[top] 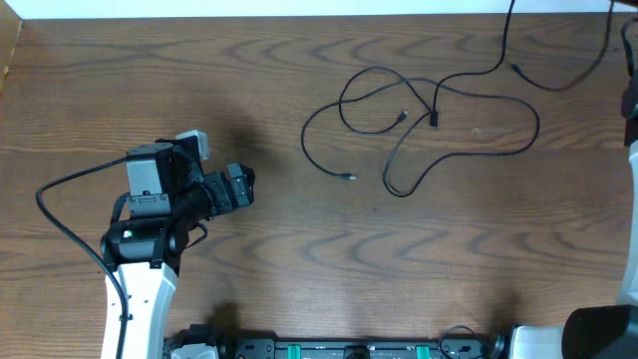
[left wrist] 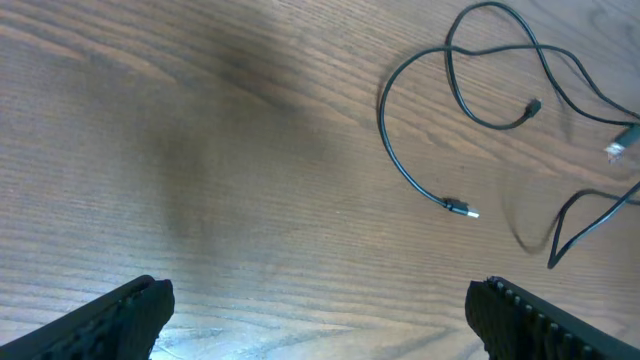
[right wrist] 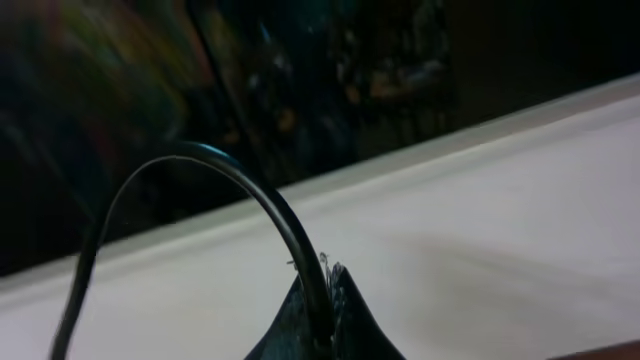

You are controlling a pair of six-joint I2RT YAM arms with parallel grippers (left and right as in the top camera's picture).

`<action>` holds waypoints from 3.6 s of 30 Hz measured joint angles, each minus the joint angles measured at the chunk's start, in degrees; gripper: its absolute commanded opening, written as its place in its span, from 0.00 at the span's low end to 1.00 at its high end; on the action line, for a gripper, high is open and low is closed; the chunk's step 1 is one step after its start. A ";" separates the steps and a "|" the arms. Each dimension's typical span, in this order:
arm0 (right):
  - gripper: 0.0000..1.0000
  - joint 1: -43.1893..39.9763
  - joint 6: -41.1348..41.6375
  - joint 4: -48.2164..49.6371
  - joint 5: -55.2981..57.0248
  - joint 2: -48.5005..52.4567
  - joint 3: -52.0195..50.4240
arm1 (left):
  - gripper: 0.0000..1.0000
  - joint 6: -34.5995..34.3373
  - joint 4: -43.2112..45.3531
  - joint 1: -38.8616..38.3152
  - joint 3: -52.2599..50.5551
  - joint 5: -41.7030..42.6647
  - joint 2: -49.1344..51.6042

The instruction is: Untangle cables

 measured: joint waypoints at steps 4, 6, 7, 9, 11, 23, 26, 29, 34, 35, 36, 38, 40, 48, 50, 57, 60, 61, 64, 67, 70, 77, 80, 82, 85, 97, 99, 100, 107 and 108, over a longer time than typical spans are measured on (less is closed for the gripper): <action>0.01 0.92 5.75 6.93 -0.07 -0.09 -0.09 | 0.98 0.02 -0.02 0.00 0.00 0.00 0.02; 0.01 1.16 7.15 8.81 -0.15 -0.17 -0.09 | 0.98 0.02 0.00 0.00 0.00 0.02 0.00; 0.01 1.20 8.15 9.53 -0.09 -0.24 -0.09 | 0.98 0.02 0.02 0.00 0.00 0.00 0.04; 0.01 1.20 8.68 9.57 0.52 -0.28 -0.09 | 0.98 0.00 0.02 0.00 0.00 0.00 0.04; 0.01 1.09 8.61 8.81 1.22 -0.28 -0.09 | 0.98 0.00 0.02 0.00 0.00 0.00 0.04; 0.01 -2.60 7.41 -2.21 7.69 -0.28 -0.09 | 0.98 0.02 0.00 0.00 0.00 0.00 0.04; 0.01 -2.05 6.32 -2.93 7.74 -0.28 -0.09 | 0.98 0.00 0.02 0.00 0.00 0.00 0.04; 0.01 -0.83 5.55 -2.91 7.76 -0.28 -0.09 | 0.98 0.00 0.02 0.00 0.00 0.00 0.04; 0.01 3.26 5.14 -1.77 7.74 -0.28 -0.09 | 0.98 0.00 0.00 0.00 0.00 0.00 0.04; 0.01 4.04 5.05 -1.44 7.78 -0.28 -0.09 | 0.98 0.00 0.02 0.00 0.00 0.00 0.04; 0.01 4.98 4.96 -1.11 7.65 -0.28 -0.09 | 0.98 0.00 0.02 0.00 0.00 0.00 0.04; 0.01 6.95 4.94 -0.68 7.74 -0.28 -0.09 | 0.98 0.00 0.02 0.00 0.00 0.00 0.04; 0.01 8.85 4.92 -0.15 7.76 -0.28 -0.09 | 0.98 0.00 0.00 0.00 0.00 0.00 0.04; 0.01 17.79 4.76 4.92 7.69 -0.26 -0.09 | 0.98 0.00 0.02 0.00 0.00 0.00 0.04; 0.01 19.67 4.74 5.51 7.72 -0.26 -0.09 | 0.98 0.02 0.00 0.00 0.00 0.00 0.04; 0.01 24.30 4.13 5.99 7.80 -0.22 -0.09 | 0.98 0.02 0.00 0.00 0.00 0.00 0.04; 0.01 24.90 3.63 7.30 8.41 -0.11 -0.09 | 0.98 0.00 0.02 0.00 0.00 0.00 0.04; 0.01 24.87 3.43 8.17 8.63 -0.07 -0.09 | 0.98 0.02 0.00 0.00 0.00 0.00 0.04; 0.01 24.28 3.06 11.02 9.53 -0.04 -0.09 | 0.98 0.02 0.00 0.00 0.00 0.00 0.04; 0.01 22.99 2.73 12.17 10.45 -0.04 -0.09 | 0.98 0.00 0.00 0.00 0.00 0.00 0.04; 0.01 20.74 2.58 11.74 11.32 -0.04 -0.09 | 0.98 0.02 0.00 0.00 0.00 0.00 0.04; 0.01 11.96 1.27 5.49 12.68 -0.04 -0.09 | 0.98 0.00 -0.02 0.00 0.00 0.02 0.04; 0.01 8.13 -0.48 1.95 13.00 -0.02 -0.09 | 0.98 0.02 0.00 0.00 0.00 0.00 0.04; 0.01 5.53 -1.55 -0.04 13.38 -0.02 -0.09 | 0.98 0.00 0.00 0.00 0.00 0.00 0.04; 0.01 1.81 -2.69 -2.40 13.81 -0.02 -0.09 | 0.98 0.02 0.00 0.00 0.00 0.00 0.04; 0.01 -13.40 -7.17 -11.63 15.72 0.28 -0.09 | 0.98 0.02 0.00 0.00 0.00 -0.02 0.04; 0.01 -15.98 -7.56 -12.74 16.09 0.81 -0.09 | 0.98 0.00 0.00 0.00 0.00 -0.02 0.04; 0.01 -17.11 -7.74 -13.18 16.17 1.18 -0.09 | 0.98 0.00 0.00 0.00 0.00 -0.02 0.04; 0.01 -25.55 -8.20 -14.16 16.35 4.57 -0.09 | 0.98 0.00 0.00 0.00 0.00 0.00 0.04; 0.01 -26.43 -8.22 -14.21 16.39 4.59 -0.09 | 0.98 0.00 0.00 0.00 0.00 0.00 0.04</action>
